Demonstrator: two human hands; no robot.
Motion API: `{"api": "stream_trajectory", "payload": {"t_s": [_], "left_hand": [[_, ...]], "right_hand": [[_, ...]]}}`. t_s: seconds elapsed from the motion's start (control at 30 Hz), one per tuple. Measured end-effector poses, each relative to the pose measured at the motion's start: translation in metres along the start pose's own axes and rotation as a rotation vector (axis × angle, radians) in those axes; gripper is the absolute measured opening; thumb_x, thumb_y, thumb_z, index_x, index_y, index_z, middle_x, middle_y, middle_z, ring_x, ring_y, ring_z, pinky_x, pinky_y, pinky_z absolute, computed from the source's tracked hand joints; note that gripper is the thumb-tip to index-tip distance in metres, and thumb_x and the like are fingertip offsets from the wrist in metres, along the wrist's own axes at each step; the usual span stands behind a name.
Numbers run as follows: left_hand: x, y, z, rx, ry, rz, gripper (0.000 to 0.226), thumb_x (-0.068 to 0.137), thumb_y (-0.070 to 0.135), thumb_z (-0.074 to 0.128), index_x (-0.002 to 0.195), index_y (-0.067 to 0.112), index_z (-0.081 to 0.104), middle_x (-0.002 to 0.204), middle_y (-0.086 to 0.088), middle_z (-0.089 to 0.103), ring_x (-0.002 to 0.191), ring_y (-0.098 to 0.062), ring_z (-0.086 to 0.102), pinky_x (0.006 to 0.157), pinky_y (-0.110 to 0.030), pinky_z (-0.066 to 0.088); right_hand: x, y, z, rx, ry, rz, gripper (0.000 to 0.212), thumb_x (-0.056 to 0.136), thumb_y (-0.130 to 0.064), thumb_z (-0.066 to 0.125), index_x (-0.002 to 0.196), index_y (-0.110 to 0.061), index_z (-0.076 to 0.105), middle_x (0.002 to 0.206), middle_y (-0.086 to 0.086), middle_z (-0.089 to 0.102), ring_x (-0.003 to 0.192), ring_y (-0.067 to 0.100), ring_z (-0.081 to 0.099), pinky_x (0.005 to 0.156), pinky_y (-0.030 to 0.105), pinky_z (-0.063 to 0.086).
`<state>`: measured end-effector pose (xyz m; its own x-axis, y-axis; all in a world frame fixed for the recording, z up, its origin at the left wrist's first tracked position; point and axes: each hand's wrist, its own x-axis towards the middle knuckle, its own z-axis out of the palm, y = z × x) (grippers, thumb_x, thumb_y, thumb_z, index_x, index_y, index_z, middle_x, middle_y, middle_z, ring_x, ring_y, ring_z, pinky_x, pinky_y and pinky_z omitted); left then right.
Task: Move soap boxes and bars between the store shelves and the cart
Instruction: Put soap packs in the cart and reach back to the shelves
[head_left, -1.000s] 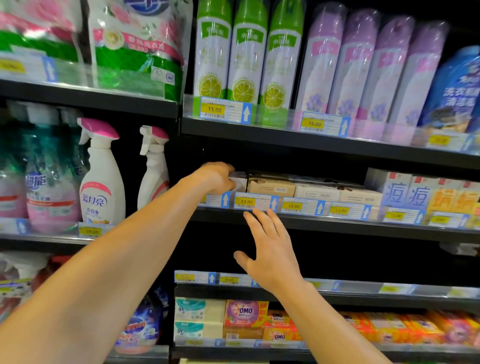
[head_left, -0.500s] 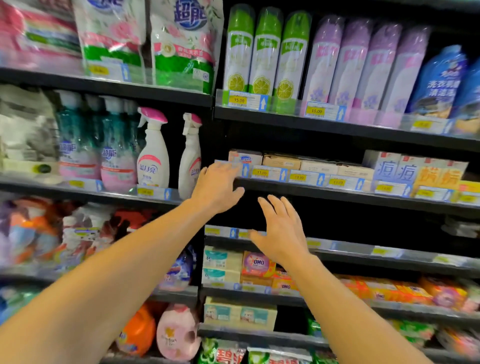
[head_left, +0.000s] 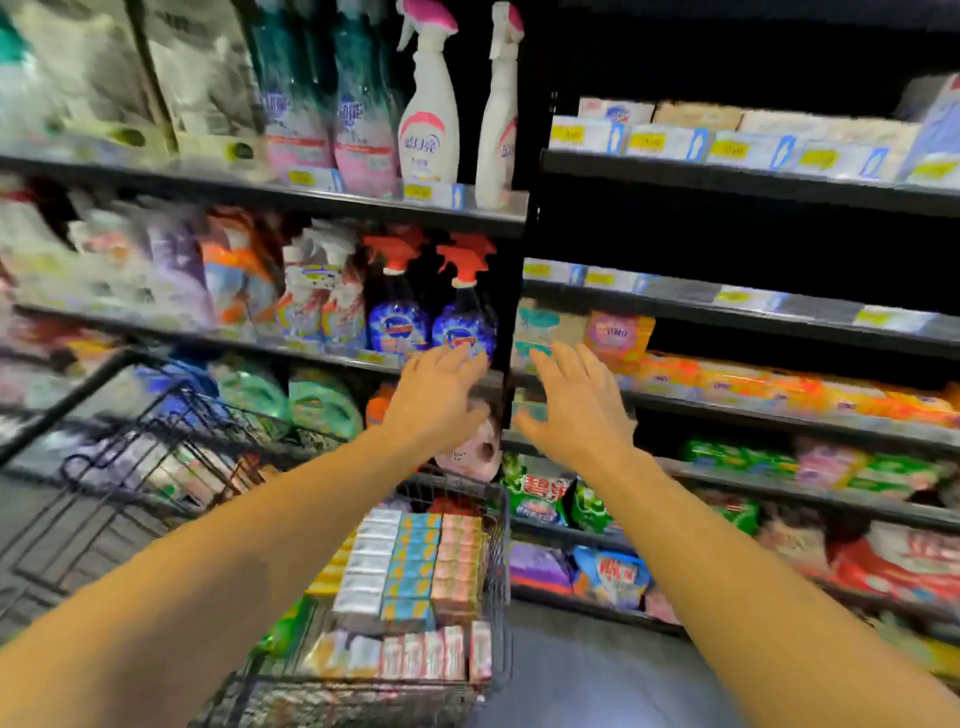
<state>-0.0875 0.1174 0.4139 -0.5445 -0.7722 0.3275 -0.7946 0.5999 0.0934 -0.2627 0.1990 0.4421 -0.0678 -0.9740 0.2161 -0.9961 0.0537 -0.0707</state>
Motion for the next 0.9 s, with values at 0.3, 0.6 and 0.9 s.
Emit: {"api": "stream_trajectory", "payload": {"t_s": [0.3, 0.6, 0.9], "left_hand": [[-0.129, -0.106, 0.095, -0.045, -0.256, -0.207, 0.069, 0.093, 0.05, 0.055, 0.152, 0.022, 0.033, 0.158, -0.005, 0.03, 0.144, -0.03, 0.027, 0.117, -0.048, 0.025], [-0.188, -0.26, 0.19, -0.14, -0.474, -0.435, 0.062, 0.088, 0.043, 0.066, 0.142, 0.016, 0.05, 0.149, -0.01, 0.045, 0.129, -0.037, 0.045, 0.106, -0.047, 0.041], [-0.17, -0.363, 0.302, -0.234, -0.59, -0.589, 0.058, 0.091, 0.031, 0.065, 0.14, 0.004, 0.047, 0.141, -0.019, 0.046, 0.127, -0.041, 0.042, 0.106, -0.044, 0.035]], "right_hand": [[-0.007, -0.093, 0.113, 0.029, -0.283, -0.2, 0.085, 0.09, -0.057, 0.058, 0.157, -0.026, 0.015, 0.165, 0.003, 0.011, 0.152, 0.029, 0.003, 0.123, 0.046, 0.008], [0.058, -0.173, 0.251, 0.08, -0.543, -0.296, 0.083, 0.093, -0.056, 0.055, 0.158, -0.025, 0.013, 0.164, 0.004, 0.012, 0.152, 0.03, 0.004, 0.122, 0.046, 0.011], [0.109, -0.199, 0.387, 0.192, -0.667, -0.197, 0.092, 0.08, -0.069, 0.041, 0.152, -0.013, 0.035, 0.158, 0.016, 0.031, 0.145, 0.043, 0.025, 0.116, 0.056, 0.027]]}}
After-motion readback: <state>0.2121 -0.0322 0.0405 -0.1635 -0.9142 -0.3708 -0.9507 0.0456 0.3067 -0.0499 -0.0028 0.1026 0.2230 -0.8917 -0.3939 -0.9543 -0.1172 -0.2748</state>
